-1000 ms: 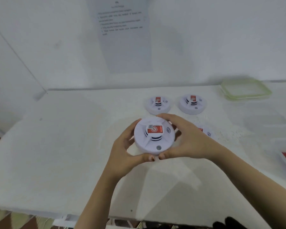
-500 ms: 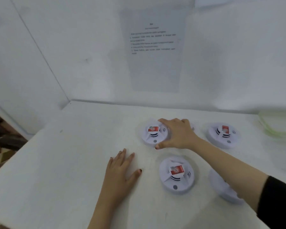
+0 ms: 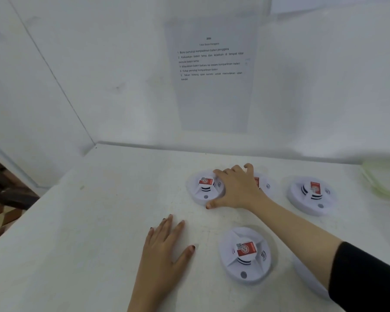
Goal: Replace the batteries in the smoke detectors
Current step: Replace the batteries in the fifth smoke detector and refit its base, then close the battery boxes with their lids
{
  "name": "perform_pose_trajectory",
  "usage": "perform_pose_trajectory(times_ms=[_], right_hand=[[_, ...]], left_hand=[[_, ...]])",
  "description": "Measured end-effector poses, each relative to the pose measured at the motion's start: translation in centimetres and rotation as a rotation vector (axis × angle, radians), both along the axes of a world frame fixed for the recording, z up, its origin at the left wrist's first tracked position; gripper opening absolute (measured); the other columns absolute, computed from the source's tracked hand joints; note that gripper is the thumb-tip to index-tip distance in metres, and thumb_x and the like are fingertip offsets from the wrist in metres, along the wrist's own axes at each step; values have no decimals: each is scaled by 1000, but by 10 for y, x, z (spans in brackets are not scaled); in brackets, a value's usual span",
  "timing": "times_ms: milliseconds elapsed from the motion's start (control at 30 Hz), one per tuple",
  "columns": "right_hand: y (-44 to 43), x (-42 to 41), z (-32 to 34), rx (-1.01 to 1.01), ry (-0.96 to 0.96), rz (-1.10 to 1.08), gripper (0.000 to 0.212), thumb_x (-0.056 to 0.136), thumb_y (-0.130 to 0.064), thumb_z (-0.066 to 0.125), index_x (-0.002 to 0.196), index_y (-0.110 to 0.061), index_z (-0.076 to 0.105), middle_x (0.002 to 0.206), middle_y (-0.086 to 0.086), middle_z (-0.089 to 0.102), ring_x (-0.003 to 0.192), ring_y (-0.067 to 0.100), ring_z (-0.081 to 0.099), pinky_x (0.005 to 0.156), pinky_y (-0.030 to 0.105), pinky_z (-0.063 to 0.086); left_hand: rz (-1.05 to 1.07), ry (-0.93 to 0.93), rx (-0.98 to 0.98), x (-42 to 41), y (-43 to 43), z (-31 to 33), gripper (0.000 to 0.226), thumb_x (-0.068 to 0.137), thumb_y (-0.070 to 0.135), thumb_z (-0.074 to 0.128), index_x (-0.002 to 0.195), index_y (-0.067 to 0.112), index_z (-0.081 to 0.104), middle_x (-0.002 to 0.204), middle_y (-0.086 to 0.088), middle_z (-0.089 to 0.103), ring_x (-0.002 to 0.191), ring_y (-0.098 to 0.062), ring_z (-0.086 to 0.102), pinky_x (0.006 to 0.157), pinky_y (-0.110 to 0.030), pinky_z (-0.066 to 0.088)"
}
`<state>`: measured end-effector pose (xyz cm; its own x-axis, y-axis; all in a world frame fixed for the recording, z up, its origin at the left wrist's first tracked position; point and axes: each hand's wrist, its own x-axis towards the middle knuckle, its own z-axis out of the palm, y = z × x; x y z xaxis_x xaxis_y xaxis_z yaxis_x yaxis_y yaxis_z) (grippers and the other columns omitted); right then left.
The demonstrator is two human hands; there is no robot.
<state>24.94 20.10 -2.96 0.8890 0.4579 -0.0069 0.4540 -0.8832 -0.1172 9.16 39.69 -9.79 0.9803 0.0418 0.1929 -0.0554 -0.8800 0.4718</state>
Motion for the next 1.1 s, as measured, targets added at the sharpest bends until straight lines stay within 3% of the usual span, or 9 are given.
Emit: perform_pose_trajectory(times_ms=[200, 333, 433, 500, 600, 767, 900, 967, 1100], right_hand=[[-4, -11, 10, 6, 12, -37, 97, 65, -80, 53, 141, -22, 33, 126, -6, 57, 128, 21, 40, 105, 64, -16], [-32, -34, 23, 113, 8, -75, 68, 79, -66, 54, 134, -26, 42, 124, -8, 58, 129, 20, 39, 109, 60, -12], [-67, -61, 33, 310, 35, -103, 56, 88, -48, 56, 138, -26, 42, 138, -6, 49, 132, 16, 35, 114, 37, 4], [-98, -81, 38, 447, 37, -117, 47, 90, -40, 58, 133, -27, 49, 135, -8, 51, 126, 12, 41, 104, 23, 21], [-151, -108, 47, 537, 66, -198, 33, 87, -36, 62, 119, -25, 62, 116, -12, 62, 101, 4, 55, 90, 16, 38], [-245, -141, 66, 590, 11, -379, 11, 84, -24, 68, 95, -21, 70, 88, -11, 68, 76, -1, 62, 71, 5, 43], [-326, -153, 72, 525, -51, -534, 4, 85, -29, 66, 88, -27, 67, 87, -14, 66, 76, -1, 59, 67, 10, 39], [-366, -153, 68, 476, -67, -621, 11, 88, -30, 63, 94, -23, 68, 93, -10, 64, 85, 9, 57, 74, 20, 36], [-435, -129, 54, 441, 43, -740, 25, 91, -32, 58, 110, -18, 65, 110, -1, 64, 98, 15, 55, 82, 24, 34]], left_hand=[[3, 0, -5, -2, 0, 3, 93, 77, 87, 12, 139, 28, 48, 149, 9, 26, 137, -4, 23, 114, -34, 13], [29, 10, -96, -4, -3, 13, 79, 72, 73, 40, 134, 25, 55, 141, 14, 32, 133, -2, 28, 114, -29, 13], [43, -20, -213, -6, -14, 30, 55, 79, 47, 67, 126, 19, 63, 131, 16, 48, 127, -7, 45, 106, -22, 26], [35, -73, -279, -7, -31, 40, 37, 84, 21, 73, 119, 19, 66, 122, 15, 59, 117, -7, 54, 99, -16, 33], [-77, -157, -354, -7, -72, 58, 27, 85, 21, 70, 111, 28, 67, 109, 24, 62, 100, 5, 60, 84, 0, 37], [-293, -76, -535, -5, -167, 85, 23, 87, 20, 68, 105, 33, 67, 102, 25, 68, 94, 6, 62, 76, -5, 45], [-437, 8, -574, 5, -248, 95, 26, 88, 13, 67, 104, 34, 65, 99, 20, 70, 88, 7, 64, 74, -8, 47], [-450, 88, -600, 13, -290, 97, 26, 89, 11, 65, 105, 31, 65, 99, 18, 69, 85, 9, 63, 72, -6, 46], [-396, 170, -626, 45, -359, 90, 21, 92, 13, 62, 110, 22, 64, 94, 18, 66, 77, 12, 60, 70, -8, 45]])
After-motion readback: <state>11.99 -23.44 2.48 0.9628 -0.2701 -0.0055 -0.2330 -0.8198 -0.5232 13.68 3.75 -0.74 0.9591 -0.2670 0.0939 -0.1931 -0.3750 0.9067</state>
